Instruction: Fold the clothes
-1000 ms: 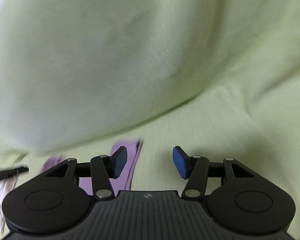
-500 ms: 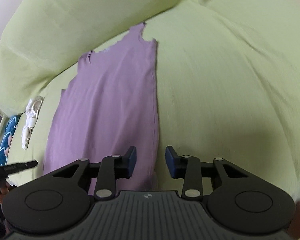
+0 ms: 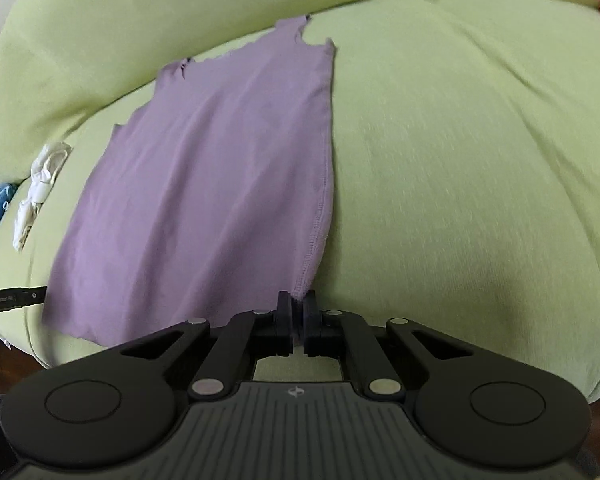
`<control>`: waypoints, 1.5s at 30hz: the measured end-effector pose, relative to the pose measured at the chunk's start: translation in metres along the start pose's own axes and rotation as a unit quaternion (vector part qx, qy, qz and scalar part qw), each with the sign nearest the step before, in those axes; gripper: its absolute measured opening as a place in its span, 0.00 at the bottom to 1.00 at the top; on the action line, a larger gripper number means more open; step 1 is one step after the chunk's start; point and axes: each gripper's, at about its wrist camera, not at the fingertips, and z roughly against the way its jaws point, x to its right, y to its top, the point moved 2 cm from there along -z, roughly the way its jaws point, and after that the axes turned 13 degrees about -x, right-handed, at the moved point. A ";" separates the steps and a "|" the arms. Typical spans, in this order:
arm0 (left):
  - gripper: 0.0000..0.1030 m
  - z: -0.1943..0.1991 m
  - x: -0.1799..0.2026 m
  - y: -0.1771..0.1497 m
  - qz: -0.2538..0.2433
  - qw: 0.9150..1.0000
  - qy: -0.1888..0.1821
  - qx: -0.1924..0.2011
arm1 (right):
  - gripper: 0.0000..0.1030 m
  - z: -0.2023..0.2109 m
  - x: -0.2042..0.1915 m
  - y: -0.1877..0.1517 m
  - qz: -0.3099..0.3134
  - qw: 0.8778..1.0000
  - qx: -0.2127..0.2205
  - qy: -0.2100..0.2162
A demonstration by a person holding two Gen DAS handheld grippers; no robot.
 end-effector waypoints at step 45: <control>0.09 -0.003 -0.006 -0.002 0.093 0.985 -0.144 -0.025 | 0.04 0.029 0.029 0.005 -0.058 0.998 0.013 0.013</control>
